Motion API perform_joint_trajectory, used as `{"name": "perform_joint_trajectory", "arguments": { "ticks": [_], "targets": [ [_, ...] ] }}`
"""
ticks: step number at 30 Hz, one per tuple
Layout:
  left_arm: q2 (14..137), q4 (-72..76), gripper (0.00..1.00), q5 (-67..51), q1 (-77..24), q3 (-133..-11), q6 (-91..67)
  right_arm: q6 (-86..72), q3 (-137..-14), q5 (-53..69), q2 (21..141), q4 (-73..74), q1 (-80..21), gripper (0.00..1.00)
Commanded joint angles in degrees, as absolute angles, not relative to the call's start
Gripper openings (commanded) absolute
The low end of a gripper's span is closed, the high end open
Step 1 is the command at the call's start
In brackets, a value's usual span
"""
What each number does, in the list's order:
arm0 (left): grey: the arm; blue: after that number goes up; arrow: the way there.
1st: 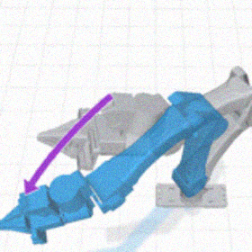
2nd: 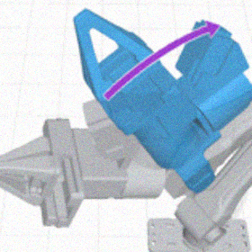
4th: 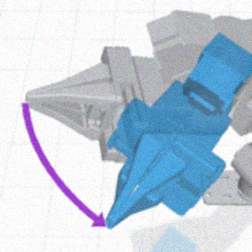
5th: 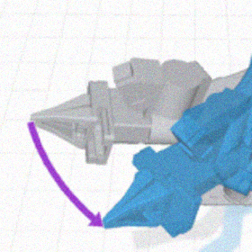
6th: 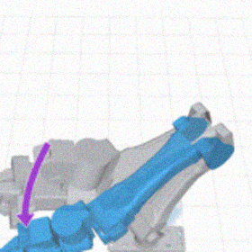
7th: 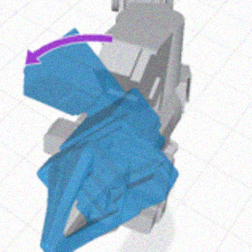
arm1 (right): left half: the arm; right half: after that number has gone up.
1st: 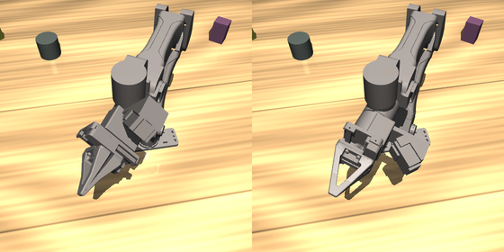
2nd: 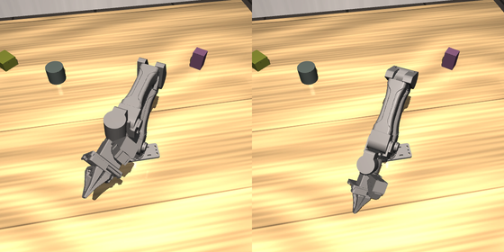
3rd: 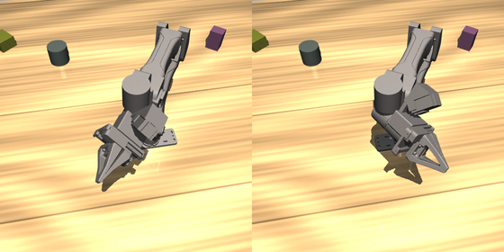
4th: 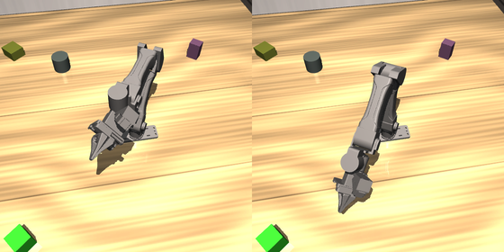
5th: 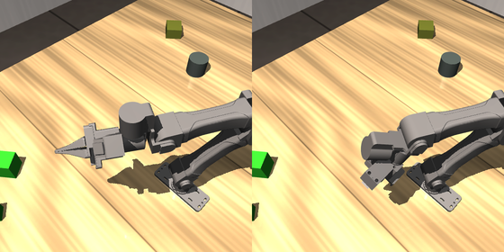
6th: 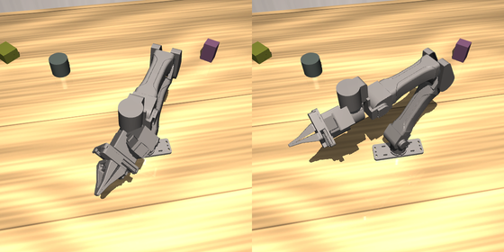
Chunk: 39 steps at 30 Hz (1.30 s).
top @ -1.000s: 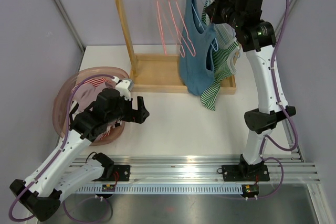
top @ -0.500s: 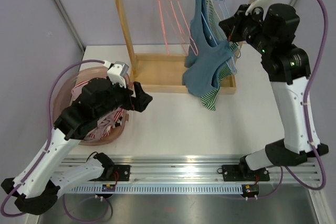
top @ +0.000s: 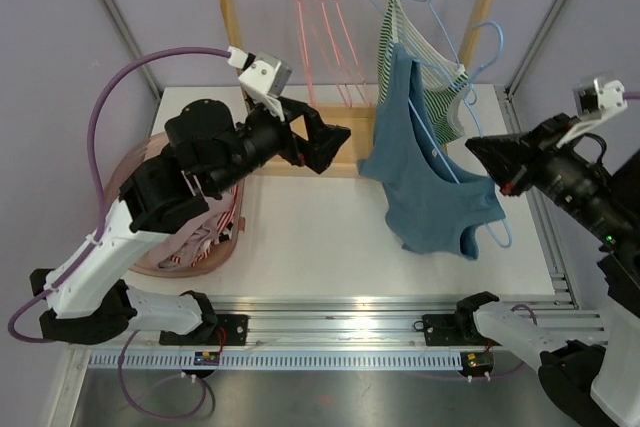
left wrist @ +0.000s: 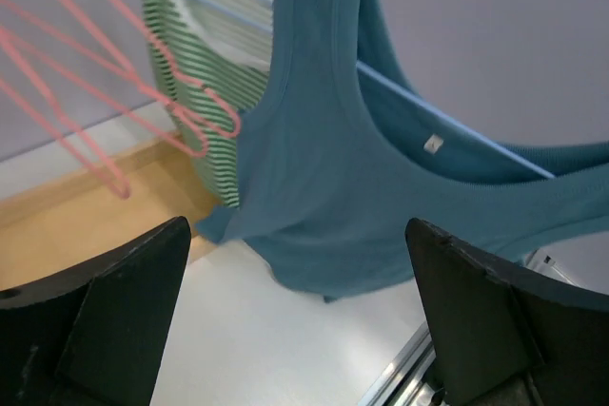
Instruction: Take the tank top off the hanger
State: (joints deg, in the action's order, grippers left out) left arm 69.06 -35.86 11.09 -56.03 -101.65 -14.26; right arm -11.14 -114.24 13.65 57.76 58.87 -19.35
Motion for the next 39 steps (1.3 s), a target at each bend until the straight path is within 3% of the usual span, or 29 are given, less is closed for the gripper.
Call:
{"name": "perform_joint_trajectory", "arguments": {
  "ticks": [1,10,16,19,20,23,24,27,34,39],
  "targets": [
    [72.06,-29.27,0.99,16.87,-60.20,-107.48,-6.43,-13.44,-114.69,21.17,54.67,59.68,-19.16,0.00],
    [77.26,-23.30,0.99,18.98,-63.98,-105.91,-3.69,-15.20,-116.28,30.14,52.91,60.82,-19.25,0.00],
    [79.27,-22.41,0.87,20.47,-63.98,-106.08,-2.90,-16.08,-114.87,34.19,51.68,58.63,-19.16,0.00],
    [80.06,-22.94,0.68,21.70,-63.98,-105.91,-2.37,-16.00,-114.79,33.75,51.24,58.27,-19.16,0.00],
    [80.24,-23.11,0.53,22.23,-63.98,-105.82,-2.29,-15.82,-114.70,33.40,51.24,58.36,-19.25,0.00],
    [80.07,-23.20,0.31,23.82,-63.98,-104.77,-2.11,-15.21,-114.43,31.82,51.42,58.80,-19.25,0.00],
    [79.98,-23.20,0.18,25.04,-63.98,-104.42,-1.94,-15.03,-114.26,31.64,51.33,58.80,-19.25,0.00],
    [79.28,-22.50,0.00,29.51,-63.98,-102.84,-1.50,-14.68,-113.03,31.99,50.80,58.36,-19.16,0.00],
    [74.80,-24.51,0.00,46.13,-60.23,-98.53,-7.37,-9.41,-105.48,37.15,49.05,59.68,-19.25,0.00],
    [67.35,-29.70,0.00,41.25,-49.59,-92.91,-19.33,-8.09,-97.48,44.55,46.32,55.38,-19.25,0.00]
  ]
}}
